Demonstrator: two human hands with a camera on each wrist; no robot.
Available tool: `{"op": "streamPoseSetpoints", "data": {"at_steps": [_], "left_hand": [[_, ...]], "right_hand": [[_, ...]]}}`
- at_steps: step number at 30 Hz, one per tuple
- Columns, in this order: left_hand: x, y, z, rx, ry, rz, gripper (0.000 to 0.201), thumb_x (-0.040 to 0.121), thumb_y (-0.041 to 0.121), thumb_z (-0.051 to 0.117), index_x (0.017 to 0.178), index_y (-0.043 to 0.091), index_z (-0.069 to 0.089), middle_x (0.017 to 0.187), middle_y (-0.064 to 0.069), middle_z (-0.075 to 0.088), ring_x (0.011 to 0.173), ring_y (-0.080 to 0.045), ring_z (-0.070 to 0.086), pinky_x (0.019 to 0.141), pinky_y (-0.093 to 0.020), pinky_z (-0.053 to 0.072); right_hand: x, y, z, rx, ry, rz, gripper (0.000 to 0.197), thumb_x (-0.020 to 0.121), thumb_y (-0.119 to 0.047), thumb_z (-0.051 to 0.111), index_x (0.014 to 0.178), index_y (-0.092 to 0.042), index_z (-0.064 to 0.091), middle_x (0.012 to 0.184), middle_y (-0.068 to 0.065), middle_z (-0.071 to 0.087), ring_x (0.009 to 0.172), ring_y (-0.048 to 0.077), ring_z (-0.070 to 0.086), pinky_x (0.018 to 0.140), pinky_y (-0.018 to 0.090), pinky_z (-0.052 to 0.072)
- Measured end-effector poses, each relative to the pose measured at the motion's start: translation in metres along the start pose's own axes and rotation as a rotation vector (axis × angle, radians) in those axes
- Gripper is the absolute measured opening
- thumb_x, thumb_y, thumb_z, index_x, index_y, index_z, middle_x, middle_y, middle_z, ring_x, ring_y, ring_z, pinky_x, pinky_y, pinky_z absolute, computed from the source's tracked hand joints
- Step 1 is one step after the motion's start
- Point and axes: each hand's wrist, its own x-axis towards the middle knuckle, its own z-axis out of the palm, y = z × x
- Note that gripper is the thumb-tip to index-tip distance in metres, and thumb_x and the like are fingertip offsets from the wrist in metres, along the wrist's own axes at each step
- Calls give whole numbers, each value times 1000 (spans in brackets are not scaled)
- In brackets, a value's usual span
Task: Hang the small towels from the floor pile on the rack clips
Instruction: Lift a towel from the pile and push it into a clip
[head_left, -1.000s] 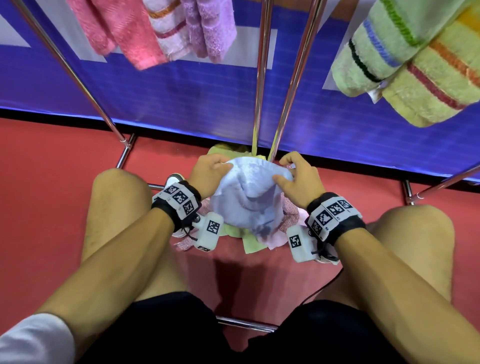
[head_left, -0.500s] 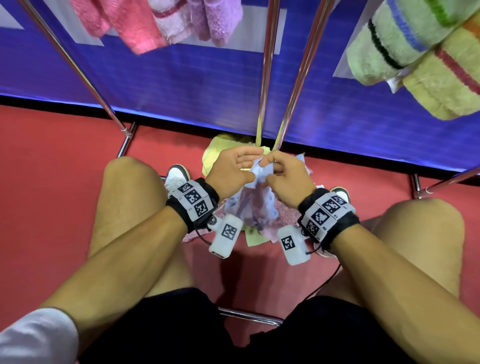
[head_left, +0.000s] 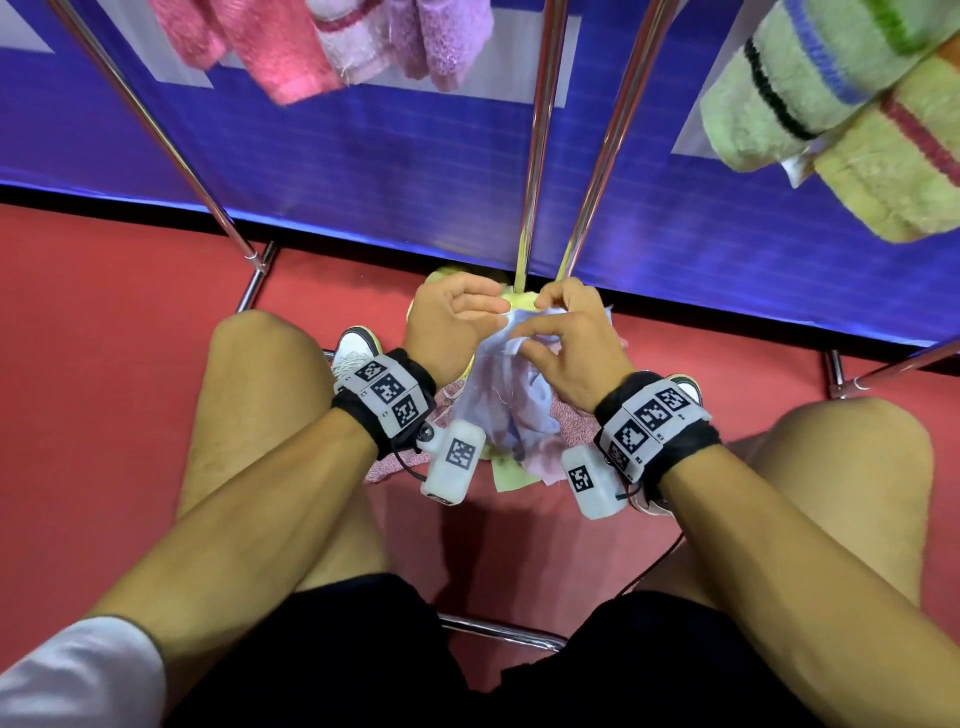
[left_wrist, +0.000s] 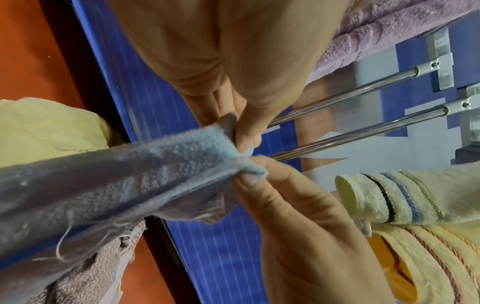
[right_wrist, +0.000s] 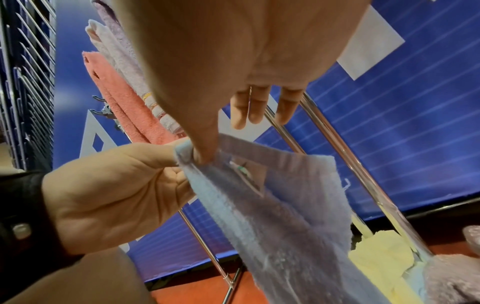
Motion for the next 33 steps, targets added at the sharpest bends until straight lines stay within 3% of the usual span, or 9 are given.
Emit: {"op": "streamPoseSetpoints", "data": {"at_steps": [2,4,8,15,19,21,25,29,33], "left_hand": [[-4,1,2,-13,-23,-2,30,76,-13,73,96,9,65,85,-5,72,73,-9,71,69,-20,55],[-5,2,4,-20,-44,5,30,76,-12,73,97,8,66,86,-6,73,75,-11,72,70,-21,55],[-2,0,1,-19,-61,-7,32,77,-8,74,98,14,66,92,-7,72,80,-14,71,75,-27,57],[-2,-10,2,2,-152,-131,21,85,-7,68,82,13,64,79,-13,67,80,-31,65,83,-45,58],[-3,-8,3,-28,-147,-111,19,86,-4,68,79,13,68,73,-4,72,69,-22,69,75,-36,60],[-3,-6,4,-29,-138,-99,16,88,-3,66,82,12,68,76,-5,72,68,-17,69,73,-32,61],[-4,-7,7,-10,-153,-92,12,91,0,63,88,10,69,79,-5,71,72,-13,69,75,-32,60],[-8,-5,7,15,-205,-49,14,91,3,65,93,14,72,88,-10,72,87,-21,68,87,-40,58],[-12,-3,8,-7,-225,24,25,83,-5,71,94,17,71,77,9,75,74,-6,70,73,-22,56]], "right_hand": [[0,1,3,-21,-64,-36,15,82,-28,67,89,-24,79,131,11,54,122,34,46,101,39,33],[-1,-2,3,16,-100,-59,13,84,-25,66,88,-22,78,124,6,61,117,29,53,100,46,40],[-5,-7,-1,74,16,-27,10,88,-14,66,85,-17,75,84,-3,67,79,19,58,74,33,47],[-3,-6,-7,112,110,52,8,87,-21,72,84,-14,74,81,-7,67,73,7,57,71,14,41],[-1,-5,-8,145,118,119,12,87,-23,73,81,-13,73,74,-15,59,66,-4,53,66,4,35],[0,-3,-9,139,72,156,14,89,-25,70,81,-13,73,73,-14,60,67,0,54,65,7,35],[-1,-2,-11,124,15,200,20,91,-26,65,78,-12,70,75,-1,67,73,18,60,69,29,44],[0,-1,-11,140,16,254,27,90,-25,64,68,-10,65,68,5,65,67,23,61,65,33,47],[1,0,-13,135,22,248,28,88,-21,65,64,-6,64,64,10,62,61,22,55,59,31,40]]}}
